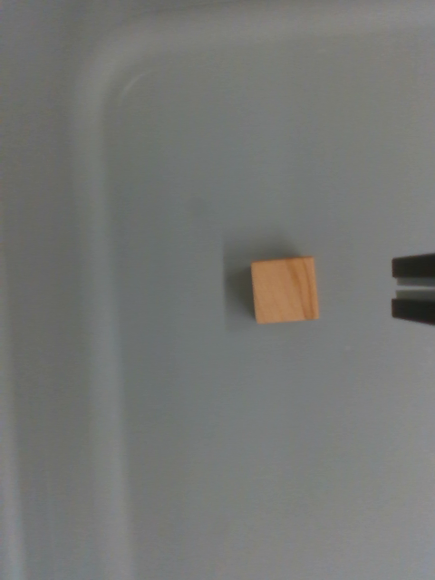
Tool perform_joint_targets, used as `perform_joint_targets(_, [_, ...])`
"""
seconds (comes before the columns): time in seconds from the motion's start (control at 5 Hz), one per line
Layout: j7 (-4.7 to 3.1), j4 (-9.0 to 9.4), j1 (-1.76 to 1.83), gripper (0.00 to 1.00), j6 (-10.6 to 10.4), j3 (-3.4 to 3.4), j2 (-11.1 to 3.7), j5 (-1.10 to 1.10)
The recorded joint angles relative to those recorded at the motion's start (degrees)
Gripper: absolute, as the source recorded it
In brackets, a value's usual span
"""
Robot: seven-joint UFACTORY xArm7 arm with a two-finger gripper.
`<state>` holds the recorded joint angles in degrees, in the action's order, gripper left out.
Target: Push wooden cube
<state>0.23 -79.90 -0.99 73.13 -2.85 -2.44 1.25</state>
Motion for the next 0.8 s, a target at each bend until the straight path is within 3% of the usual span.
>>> perform_joint_targets(0.2, [-0.4, 1.99, 0.01, 0.0, -2.5, -0.16, -0.78, -0.13])
perform_joint_targets(0.4, [-0.4, 1.99, 0.01, 0.0, -2.5, -0.16, -0.78, -0.13])
perform_joint_targets(0.6, [-0.82, 4.03, 0.03, 0.0, -5.2, -0.32, -1.59, -0.26])
perform_joint_targets(0.8, [-0.82, 4.03, 0.03, 0.0, -5.2, -0.32, -1.59, -0.26])
